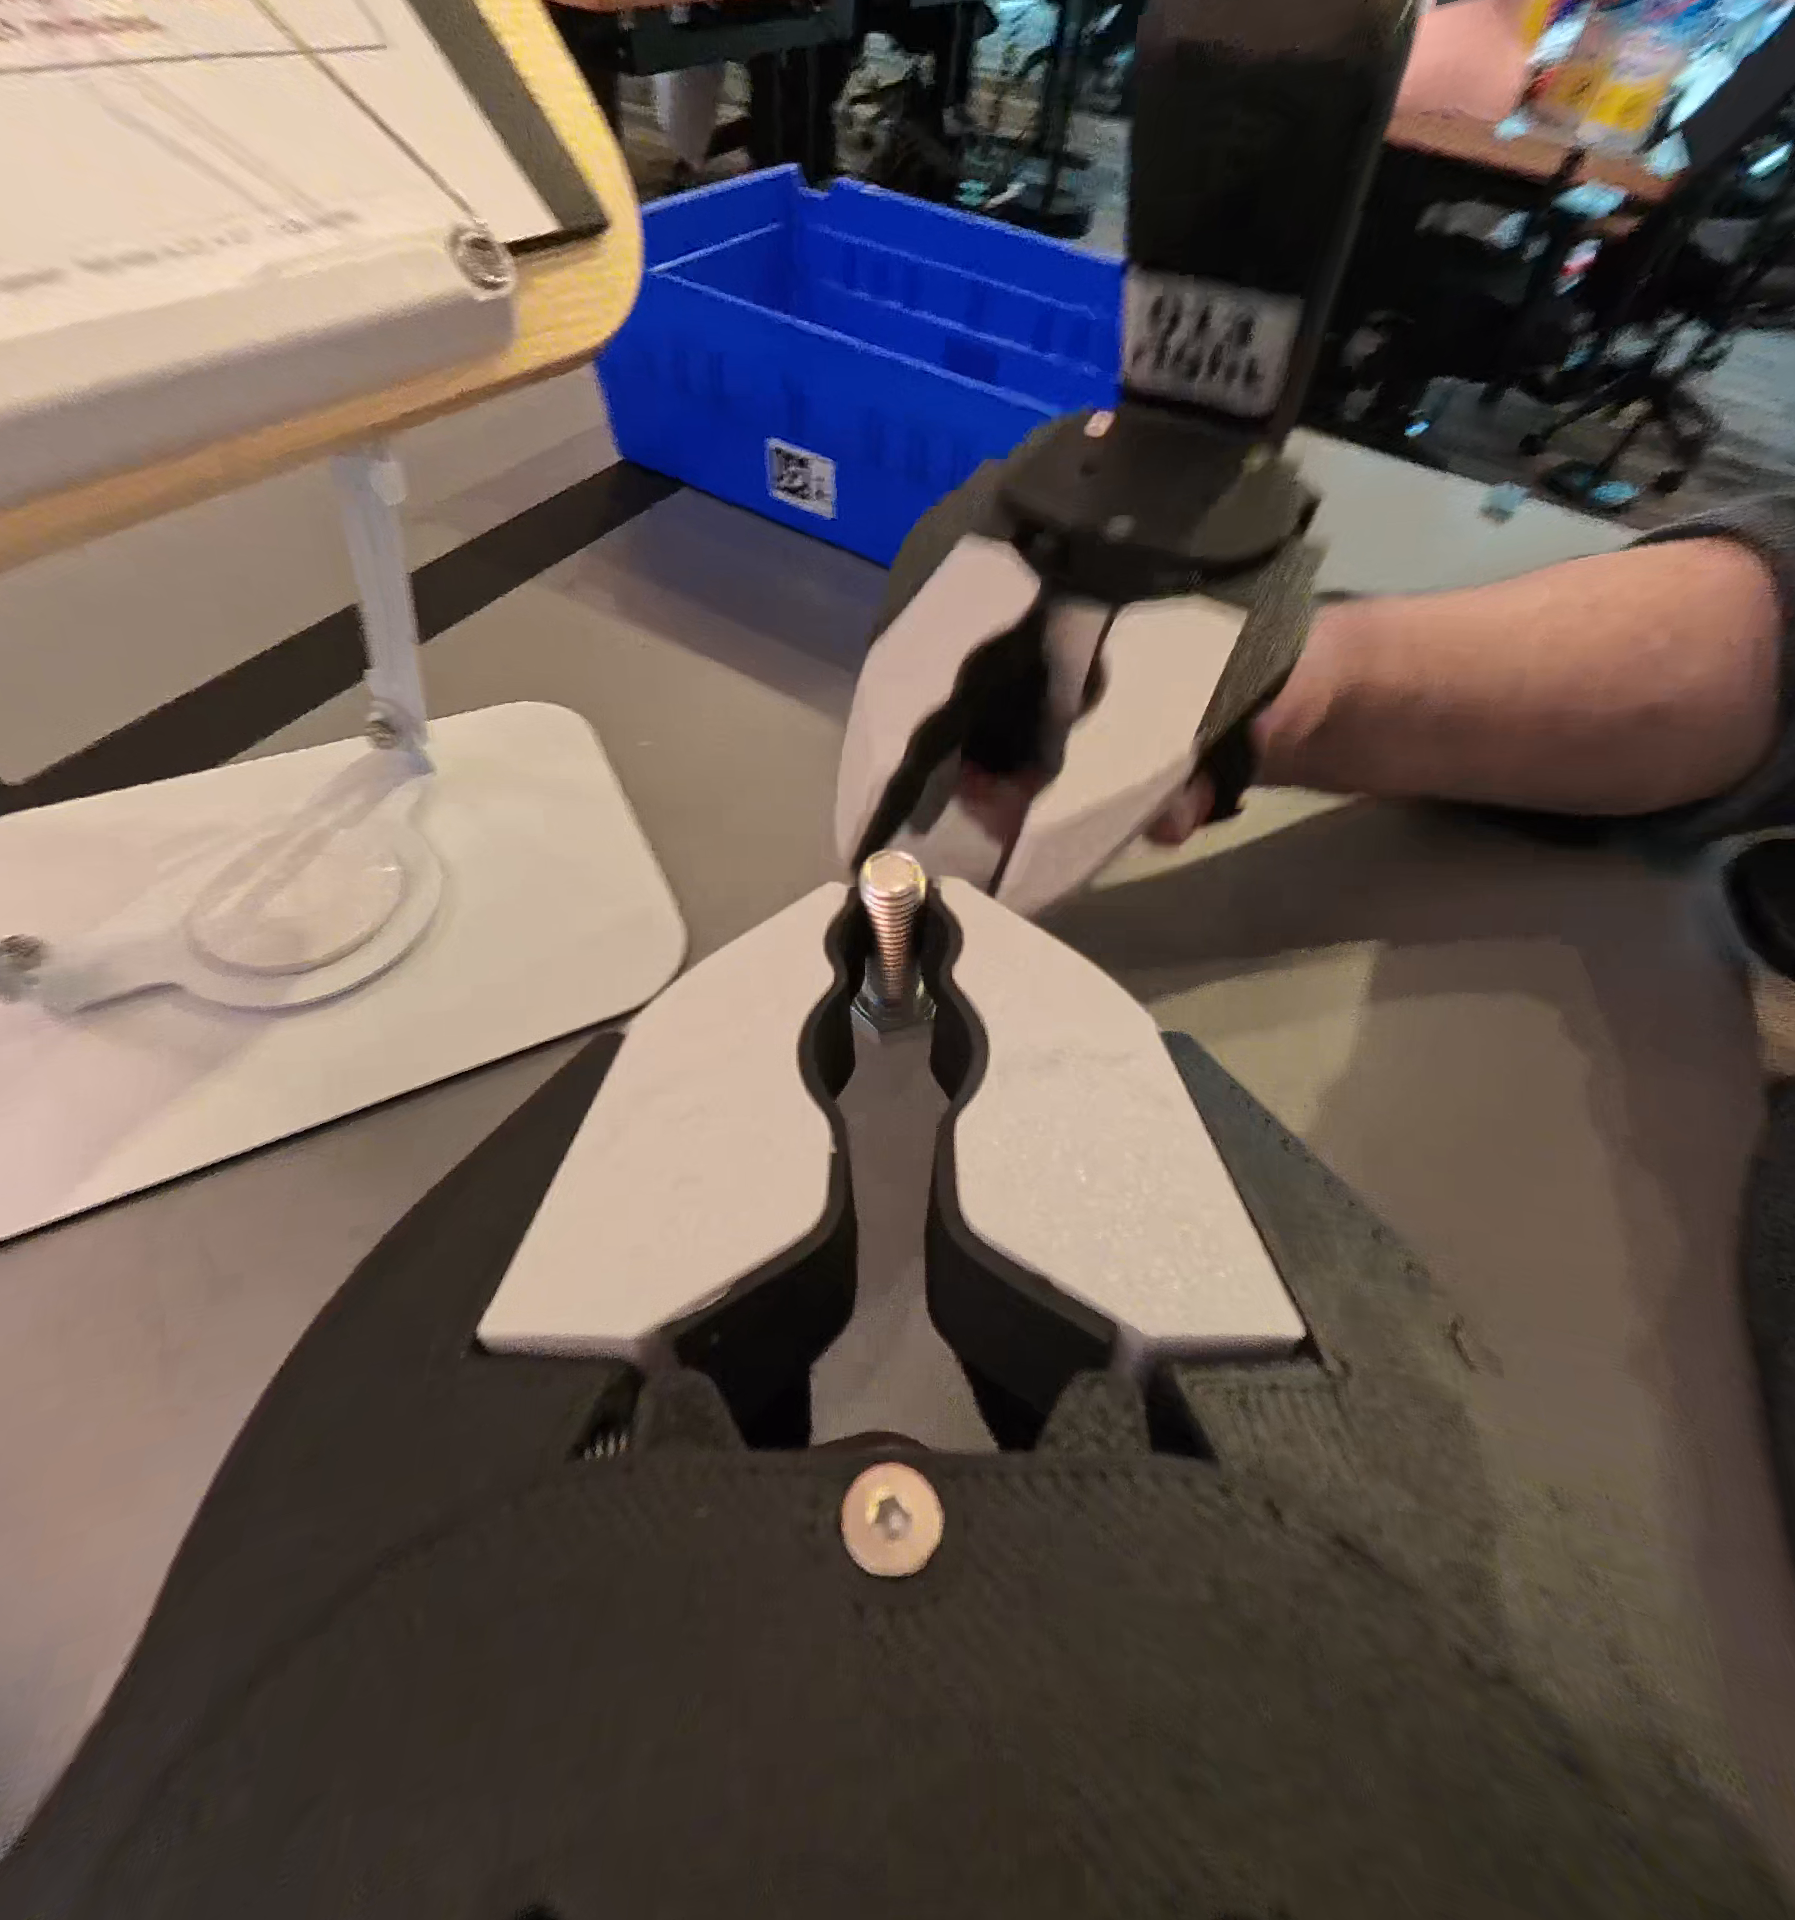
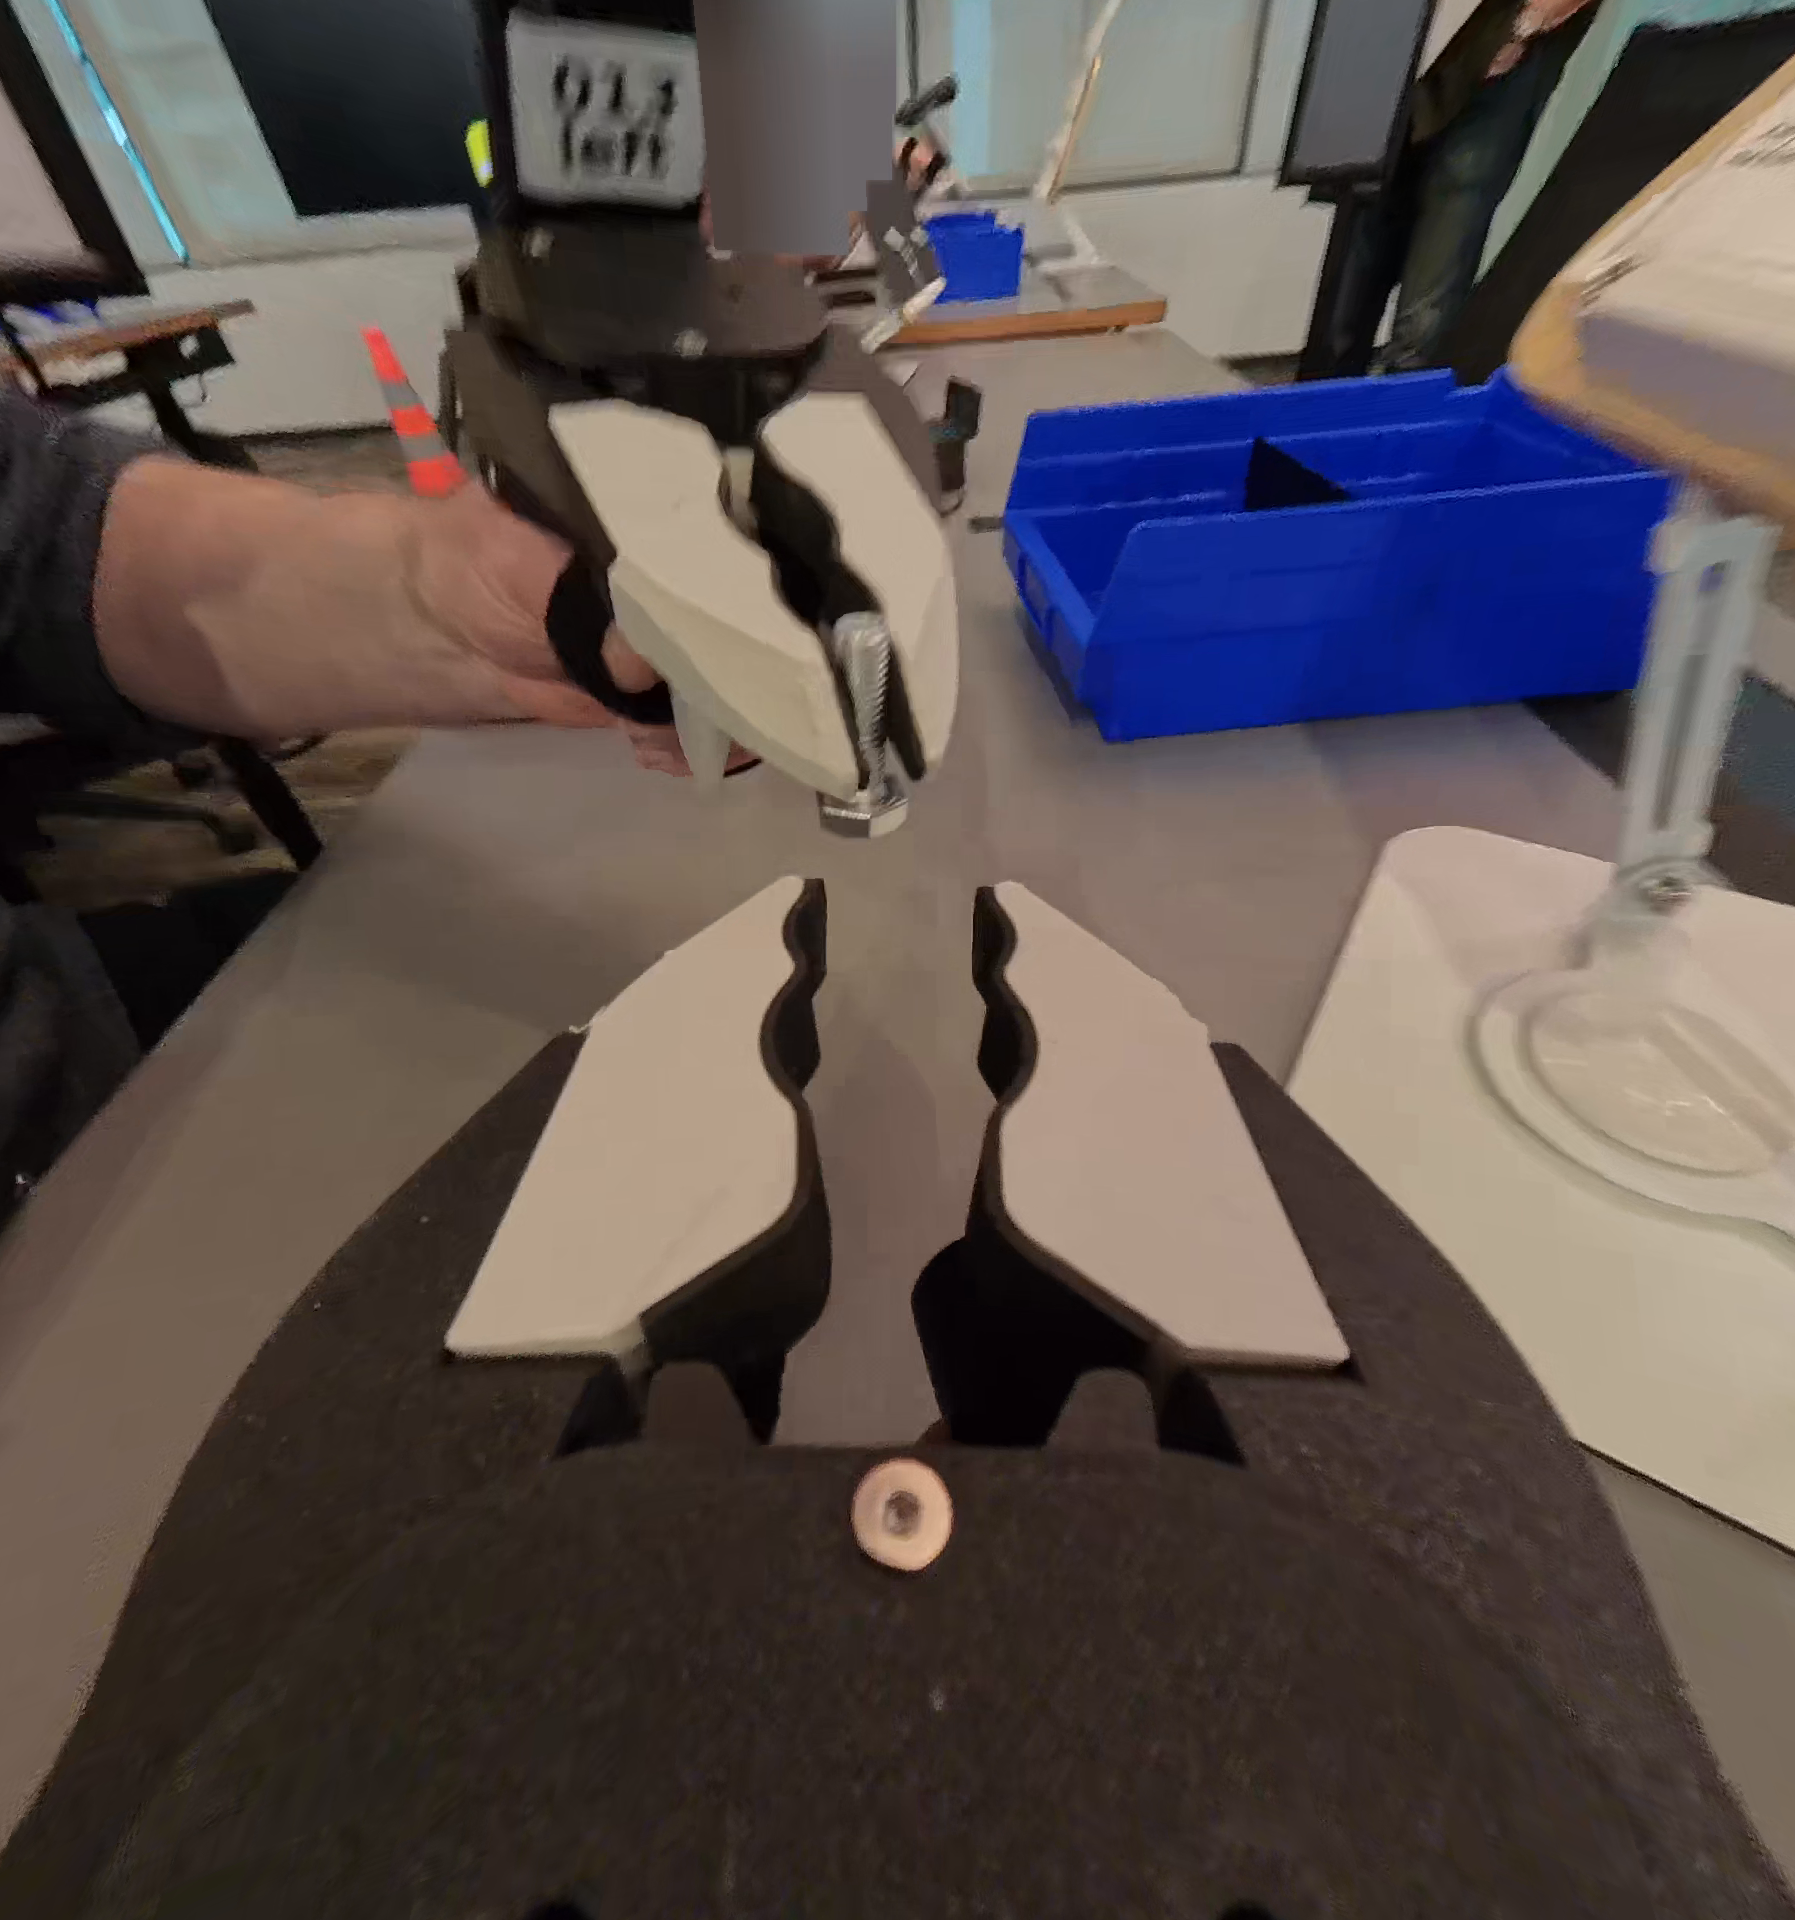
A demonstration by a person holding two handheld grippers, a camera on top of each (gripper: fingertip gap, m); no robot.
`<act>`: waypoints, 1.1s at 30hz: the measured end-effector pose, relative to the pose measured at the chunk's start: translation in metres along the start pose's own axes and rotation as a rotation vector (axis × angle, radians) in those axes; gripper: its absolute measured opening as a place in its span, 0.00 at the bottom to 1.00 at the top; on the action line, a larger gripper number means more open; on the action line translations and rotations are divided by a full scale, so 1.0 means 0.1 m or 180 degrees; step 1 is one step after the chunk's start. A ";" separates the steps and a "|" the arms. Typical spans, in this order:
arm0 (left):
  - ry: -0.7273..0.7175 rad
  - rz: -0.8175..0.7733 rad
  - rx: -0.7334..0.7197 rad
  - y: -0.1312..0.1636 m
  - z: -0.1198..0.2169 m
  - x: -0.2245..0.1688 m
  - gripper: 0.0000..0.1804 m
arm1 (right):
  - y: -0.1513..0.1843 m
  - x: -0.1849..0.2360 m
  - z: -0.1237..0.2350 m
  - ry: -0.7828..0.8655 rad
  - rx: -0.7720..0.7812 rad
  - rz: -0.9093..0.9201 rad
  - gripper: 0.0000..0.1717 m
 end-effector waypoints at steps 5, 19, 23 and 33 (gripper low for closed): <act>-0.0724 -0.0512 0.0460 0.02 -0.07 -0.05 0.05 | -0.21 -0.01 0.07 0.0174 -0.0028 -0.0310 0.16; -0.1861 -0.1847 0.1396 0.12 -0.36 -0.26 0.05 | -0.07 0.05 -0.18 0.0403 0.0373 -0.1091 0.09; -0.2032 -0.2201 0.1590 0.15 -0.43 -0.31 0.05 | -0.03 0.02 -0.18 0.0326 0.0288 -0.1286 0.09; -0.2073 -0.2263 0.1581 0.12 -0.43 -0.30 0.07 | -0.01 0.01 -0.16 0.0401 0.0266 -0.1196 0.05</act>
Point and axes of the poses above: each gripper's, where its closed fingertips meet, z back along the fingers, y out of its underside, x = y × z across the jaws, the point moved 9 cm from there along z, back along the fingers, and after that the axes turned 2 degrees about -z, right-handed, at the moved point
